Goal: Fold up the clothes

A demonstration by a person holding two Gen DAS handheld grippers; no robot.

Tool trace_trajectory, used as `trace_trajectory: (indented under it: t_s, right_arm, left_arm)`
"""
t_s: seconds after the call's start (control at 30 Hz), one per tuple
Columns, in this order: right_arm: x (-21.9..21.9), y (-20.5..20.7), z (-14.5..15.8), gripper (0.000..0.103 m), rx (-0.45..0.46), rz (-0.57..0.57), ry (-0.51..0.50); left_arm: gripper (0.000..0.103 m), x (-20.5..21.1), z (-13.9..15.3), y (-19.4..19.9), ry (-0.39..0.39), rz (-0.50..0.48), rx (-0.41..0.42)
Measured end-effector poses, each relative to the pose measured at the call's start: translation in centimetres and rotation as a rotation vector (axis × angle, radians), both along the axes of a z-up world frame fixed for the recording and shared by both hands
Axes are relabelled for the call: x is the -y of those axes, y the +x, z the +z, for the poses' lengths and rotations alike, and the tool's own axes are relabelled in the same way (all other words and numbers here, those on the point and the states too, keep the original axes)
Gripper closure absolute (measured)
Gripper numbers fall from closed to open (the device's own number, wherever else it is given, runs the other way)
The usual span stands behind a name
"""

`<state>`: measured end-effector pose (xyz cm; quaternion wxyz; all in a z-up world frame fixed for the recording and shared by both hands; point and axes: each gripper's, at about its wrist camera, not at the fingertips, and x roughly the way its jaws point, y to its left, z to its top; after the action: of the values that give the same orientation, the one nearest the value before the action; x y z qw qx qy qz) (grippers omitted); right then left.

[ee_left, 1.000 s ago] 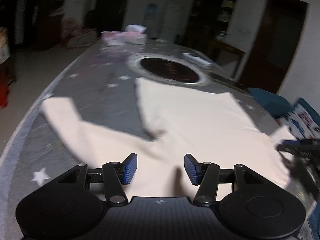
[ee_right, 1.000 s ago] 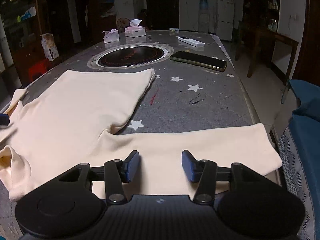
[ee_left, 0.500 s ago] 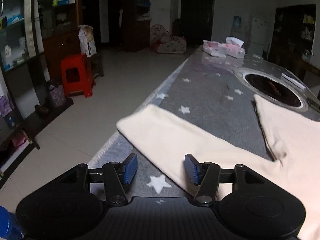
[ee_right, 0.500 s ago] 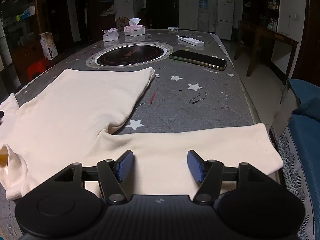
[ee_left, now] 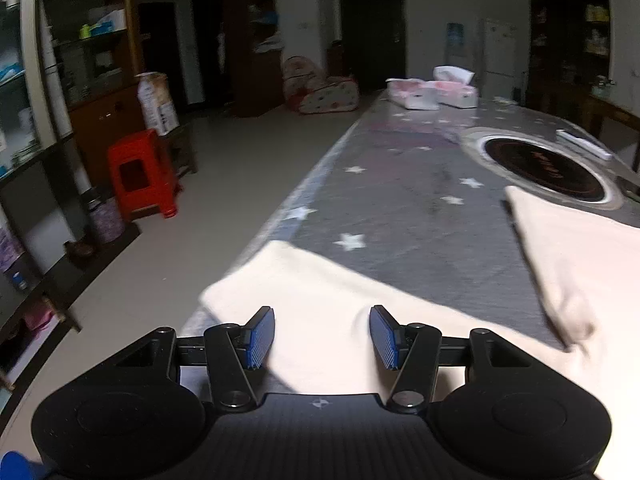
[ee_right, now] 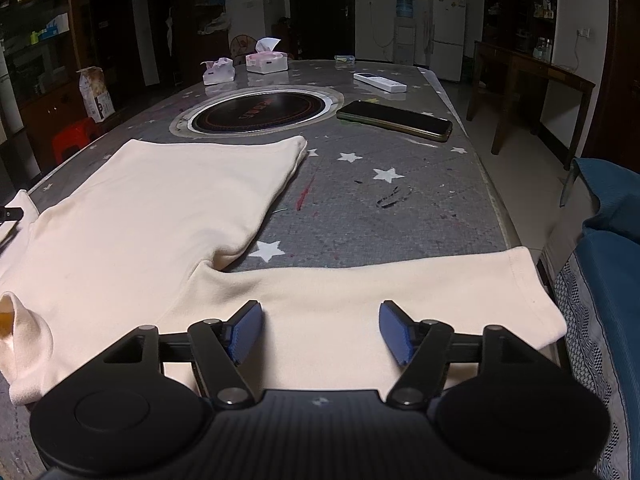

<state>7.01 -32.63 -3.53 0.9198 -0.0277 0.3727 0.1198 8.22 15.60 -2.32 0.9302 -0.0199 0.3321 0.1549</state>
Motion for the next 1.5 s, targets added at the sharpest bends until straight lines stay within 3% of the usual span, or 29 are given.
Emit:
trace_trajectory:
  t_s: [0.23, 0.3, 0.37, 0.5, 0.67, 0.73, 0.87, 0.9, 1.17, 1.33, 1.5]
  right_arm:
    - [0.0, -0.1, 0.0, 0.031, 0.001, -0.011, -0.005]
    - [0.0, -0.1, 0.0, 0.031, -0.001, -0.011, -0.007]
    - [-0.1, 0.0, 0.0, 0.029, -0.001, -0.010, -0.011]
    - [-0.1, 0.0, 0.0, 0.029, -0.004, -0.010, -0.011]
    - [-0.1, 0.0, 0.0, 0.029, -0.003, -0.013, -0.010]
    - [0.0, 0.0, 0.0, 0.029, -0.004, -0.012, -0.010]
    - [0.0, 0.0, 0.0, 0.029, -0.004, -0.011, -0.008]
    - [0.0, 0.0, 0.0, 0.029, -0.003, -0.011, -0.007]
    - [0.1, 0.0, -0.1, 0.027, 0.000, -0.007, -0.005]
    - [0.1, -0.1, 0.0, 0.028, 0.003, -0.016, -0.004]
    - [0.4, -0.5, 0.1, 0.028, -0.001, -0.019, -0.021]
  left_arm:
    - [0.046, -0.5, 0.7, -0.7, 0.049, 0.092, -0.073]
    - [0.054, -0.4, 1.0, -0.8, 0.058, 0.123, -0.094]
    - [0.056, 1.2, 2.1, -1.1, 0.088, 0.100, -0.051]
    - [0.056, 4.6, 4.4, -2.1, -0.046, -0.096, 0.085]
    - [0.070, 8.5, 3.6, -1.1, -0.228, -0.422, 0.096]
    - [0.070, 9.0, 2.4, -0.2, -0.247, -0.458, 0.075]
    - [0.072, 8.1, 0.4, 0.3, -0.236, -0.406, -0.007]
    - [0.076, 7.8, 0.0, 0.3, -0.231, -0.392, -0.024]
    - [0.076, 6.3, 0.8, -0.9, -0.246, -0.340, 0.006]
    - [0.075, 7.8, 0.4, 0.8, -0.177, -0.328, -0.026]
    - [0.067, 8.3, 0.3, 1.0, -0.131, -0.330, -0.028]
